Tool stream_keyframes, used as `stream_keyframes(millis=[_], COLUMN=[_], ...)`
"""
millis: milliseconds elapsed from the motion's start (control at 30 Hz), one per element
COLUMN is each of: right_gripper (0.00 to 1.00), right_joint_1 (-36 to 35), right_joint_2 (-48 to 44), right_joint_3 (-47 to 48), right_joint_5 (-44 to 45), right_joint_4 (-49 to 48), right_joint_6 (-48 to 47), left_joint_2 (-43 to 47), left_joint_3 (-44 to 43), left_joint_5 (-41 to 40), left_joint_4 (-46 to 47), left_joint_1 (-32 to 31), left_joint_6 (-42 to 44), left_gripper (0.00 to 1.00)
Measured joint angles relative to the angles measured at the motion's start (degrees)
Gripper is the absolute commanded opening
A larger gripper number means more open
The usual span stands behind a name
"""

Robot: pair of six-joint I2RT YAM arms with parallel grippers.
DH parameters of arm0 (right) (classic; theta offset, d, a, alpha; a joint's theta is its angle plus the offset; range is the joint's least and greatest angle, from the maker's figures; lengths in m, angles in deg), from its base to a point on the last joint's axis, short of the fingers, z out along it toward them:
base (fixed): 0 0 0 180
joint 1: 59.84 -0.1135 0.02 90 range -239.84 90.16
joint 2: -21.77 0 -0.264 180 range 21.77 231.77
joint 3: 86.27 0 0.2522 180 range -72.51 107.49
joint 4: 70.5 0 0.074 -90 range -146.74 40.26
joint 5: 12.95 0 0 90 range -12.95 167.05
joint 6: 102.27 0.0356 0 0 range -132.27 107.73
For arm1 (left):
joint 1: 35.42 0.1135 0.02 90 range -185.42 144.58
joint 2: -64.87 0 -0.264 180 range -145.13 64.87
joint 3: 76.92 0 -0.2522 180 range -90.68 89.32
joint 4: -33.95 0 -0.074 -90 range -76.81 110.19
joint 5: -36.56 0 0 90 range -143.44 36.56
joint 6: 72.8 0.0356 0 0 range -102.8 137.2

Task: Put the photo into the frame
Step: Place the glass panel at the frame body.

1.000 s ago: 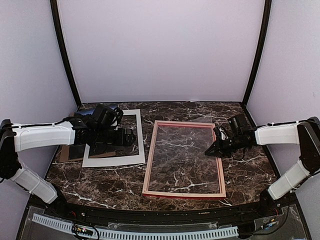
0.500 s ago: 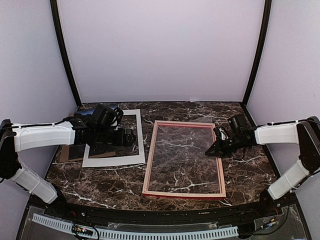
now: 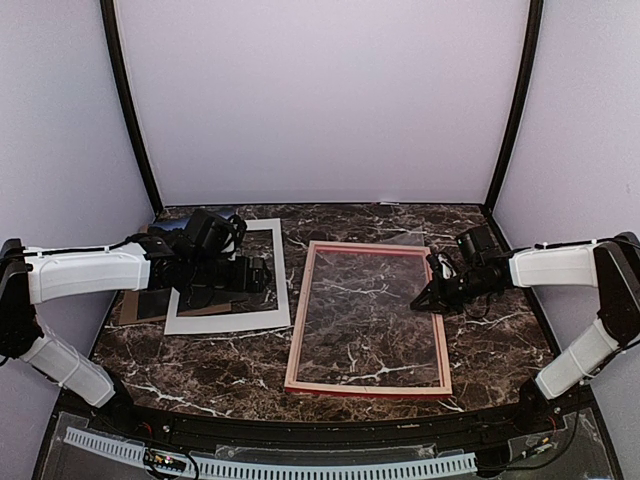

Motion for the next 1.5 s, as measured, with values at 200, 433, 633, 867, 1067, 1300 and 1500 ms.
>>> stream_keyframes(millis=[200,433,633,867,1067,1300,1500], right_gripper=[0.0,0.0,0.0,0.0,0.0,0.0,0.0], right_joint_1=[0.0,0.1,0.3,0.5,0.5,0.5,0.5], right_joint_2=[0.1,0.2,0.2,0.2,0.2,0.2,0.3], right_joint_3=[0.1,0.4,0.5,1.1,1.3,1.3,1.3], right_joint_5=[0.1,0.1,0.2,0.2,0.2,0.2,0.2], right_joint_4=[0.2,0.6,0.9,1.8,2.1,2.3,2.4], right_joint_6=[-0.2,-0.5,-0.9,-1.5,-1.7,-1.8,-1.8], left_joint_2=[0.0,0.0,0.0,0.0,0.0,0.0,0.0], left_joint_3=[0.0,0.0,0.2,0.2,0.2,0.2,0.2], left_joint_5=[0.0,0.0,0.0,0.0,0.0,0.0,0.0], left_joint_4=[0.0,0.0,0.0,0.0,0.0,0.0,0.0], left_joint_1=[0.0,0.0,0.0,0.0,0.0,0.0,0.0], left_joint_6=[0.0,0.0,0.0,0.0,0.0,0.0,0.0], left_gripper=[0.94,0.95,0.95,0.95,0.94,0.95,0.95])
